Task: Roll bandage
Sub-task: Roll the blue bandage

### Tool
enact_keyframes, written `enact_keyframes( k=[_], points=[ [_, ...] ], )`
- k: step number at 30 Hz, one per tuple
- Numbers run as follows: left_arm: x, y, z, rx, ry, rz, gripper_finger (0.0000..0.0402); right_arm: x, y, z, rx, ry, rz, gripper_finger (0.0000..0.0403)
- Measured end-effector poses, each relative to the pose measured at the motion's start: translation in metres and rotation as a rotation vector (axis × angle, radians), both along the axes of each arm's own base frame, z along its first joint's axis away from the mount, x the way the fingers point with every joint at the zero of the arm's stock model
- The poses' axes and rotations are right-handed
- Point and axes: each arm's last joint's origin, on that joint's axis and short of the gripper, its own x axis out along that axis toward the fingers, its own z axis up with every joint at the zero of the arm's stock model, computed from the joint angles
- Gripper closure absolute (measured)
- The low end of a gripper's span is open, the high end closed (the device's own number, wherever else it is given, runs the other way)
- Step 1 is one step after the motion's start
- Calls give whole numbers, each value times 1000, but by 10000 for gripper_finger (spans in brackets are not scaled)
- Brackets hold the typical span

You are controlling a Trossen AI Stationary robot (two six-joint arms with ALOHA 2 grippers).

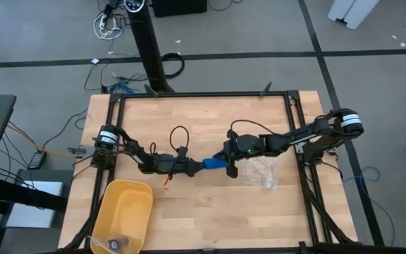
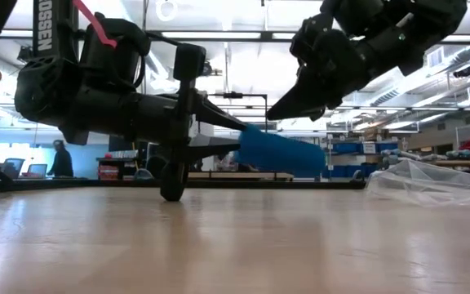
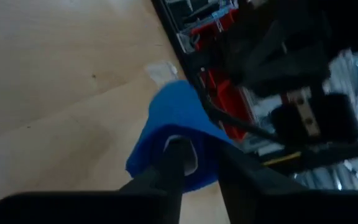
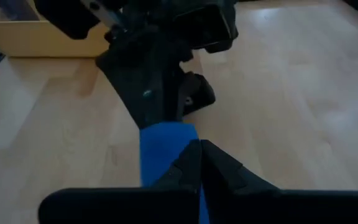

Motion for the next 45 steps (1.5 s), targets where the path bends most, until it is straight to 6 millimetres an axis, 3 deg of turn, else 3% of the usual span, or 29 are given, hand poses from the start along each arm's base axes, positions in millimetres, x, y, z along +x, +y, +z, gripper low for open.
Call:
enact_keyframes(
  k=[5,12,25,30,36,41,45],
  points=[
    [0,-1,-3,128,46,-40,285,-3,-1,0,0,31,3,394],
    [0,-1,-8,238,118,-57,292,-4,-1,-3,9,63,1,394],
    [3,5,-15,719,283,-27,299,-6,-2,-3,12,73,1,394],
    [4,12,-14,741,291,10,299,-6,6,-3,57,76,73,394],
    [5,11,5,795,227,-15,299,-9,12,-19,40,188,70,400],
    [5,-1,24,941,164,-66,298,-2,14,-37,46,224,71,399],
    [4,-12,28,1030,152,-104,298,3,16,-45,46,220,84,400]
  ],
)
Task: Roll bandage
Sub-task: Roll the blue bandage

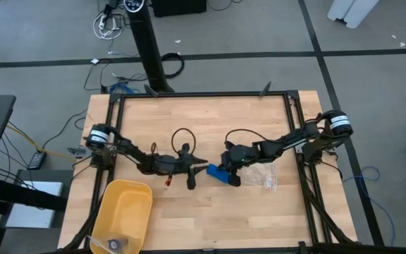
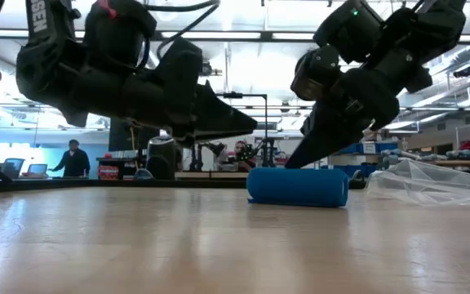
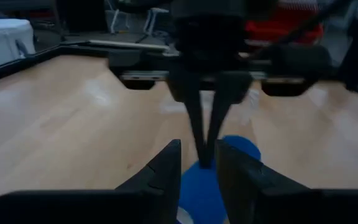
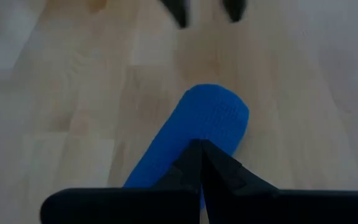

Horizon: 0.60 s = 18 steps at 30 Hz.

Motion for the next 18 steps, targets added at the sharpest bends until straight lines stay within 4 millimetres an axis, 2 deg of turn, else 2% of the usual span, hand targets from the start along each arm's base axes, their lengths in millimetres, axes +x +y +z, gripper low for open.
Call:
enact_keyframes(
  k=[6,10,15,18],
  points=[
    [11,-14,-2,105,135,-49,298,4,-5,-12,-1,19,-18,400],
    [27,-23,2,207,256,-81,298,6,-5,-15,-2,15,-20,401],
    [38,-24,10,275,311,-78,298,6,-4,-14,-3,7,-18,400],
    [37,-23,5,280,352,-79,300,6,-3,-14,-3,6,-17,399]
  ],
)
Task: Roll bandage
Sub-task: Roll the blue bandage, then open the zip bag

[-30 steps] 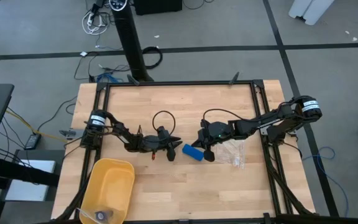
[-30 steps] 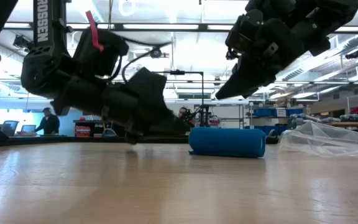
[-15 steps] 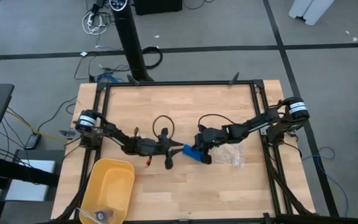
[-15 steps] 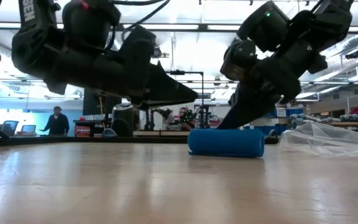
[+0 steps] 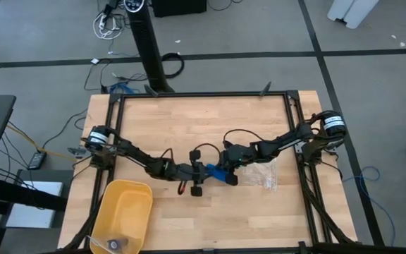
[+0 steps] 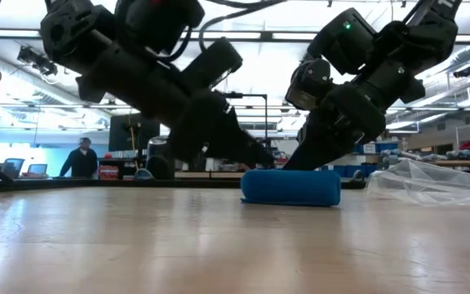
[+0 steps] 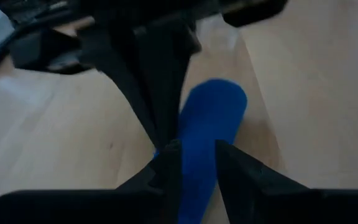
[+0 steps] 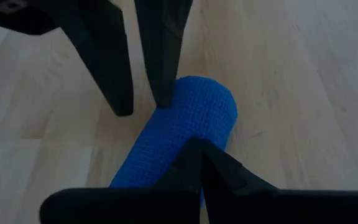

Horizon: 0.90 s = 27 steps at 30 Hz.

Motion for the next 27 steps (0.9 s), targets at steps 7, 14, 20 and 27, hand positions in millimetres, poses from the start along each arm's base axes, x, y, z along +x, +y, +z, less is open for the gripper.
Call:
enact_keyframes(
  k=[7,14,20,27],
  points=[
    [-1,1,-8,-12,11,7,322,-7,0,19,28,-28,-11,390],
    [0,5,-9,-44,12,34,333,-23,0,51,74,-42,-44,339],
    [0,4,-5,-38,-20,72,334,-32,12,57,66,-19,-34,276],
    [-2,1,13,-61,-74,67,334,-67,22,70,104,148,-109,223]
  ],
)
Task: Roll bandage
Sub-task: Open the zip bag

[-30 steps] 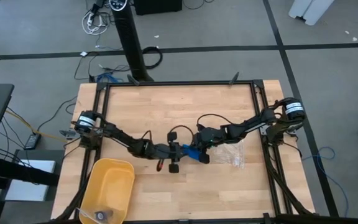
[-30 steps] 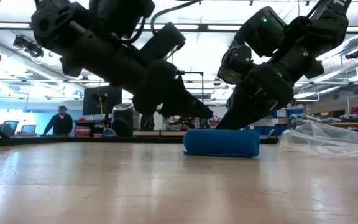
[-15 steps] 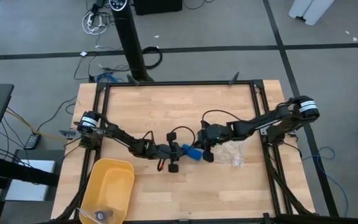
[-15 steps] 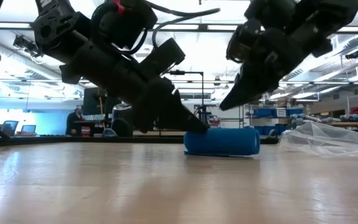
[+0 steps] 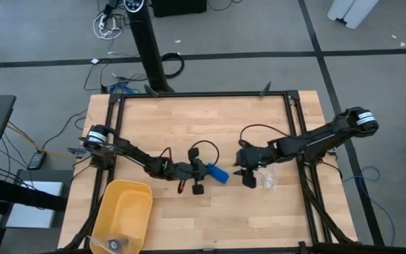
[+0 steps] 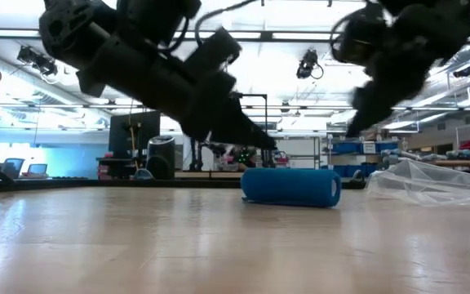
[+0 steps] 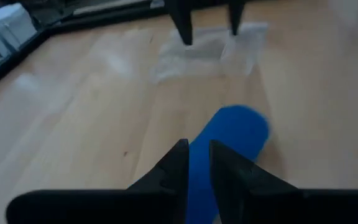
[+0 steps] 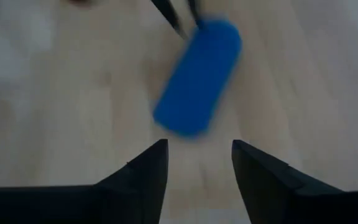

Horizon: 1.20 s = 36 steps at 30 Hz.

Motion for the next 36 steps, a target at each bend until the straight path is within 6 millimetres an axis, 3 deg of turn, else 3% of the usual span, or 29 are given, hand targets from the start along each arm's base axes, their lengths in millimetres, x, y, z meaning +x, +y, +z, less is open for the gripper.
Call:
enact_keyframes(
  k=[5,11,20,24,28,34,36],
  points=[
    [-2,0,19,-50,-61,1,334,-39,2,2,83,240,-221,218],
    [-2,7,30,-303,-67,-142,334,-79,9,-4,100,515,-535,218],
    [0,15,30,-368,-52,-203,334,-113,18,-53,143,535,-753,220],
    [1,22,30,-365,-54,-184,334,-119,19,-65,176,482,-789,229],
    [3,33,32,-403,-74,-184,334,-120,23,-61,160,446,-802,269],
    [7,57,41,-546,-159,-248,340,-114,28,-56,98,336,-739,388],
    [8,65,43,-574,-177,-254,343,-113,28,-56,75,308,-722,392]
  ],
)
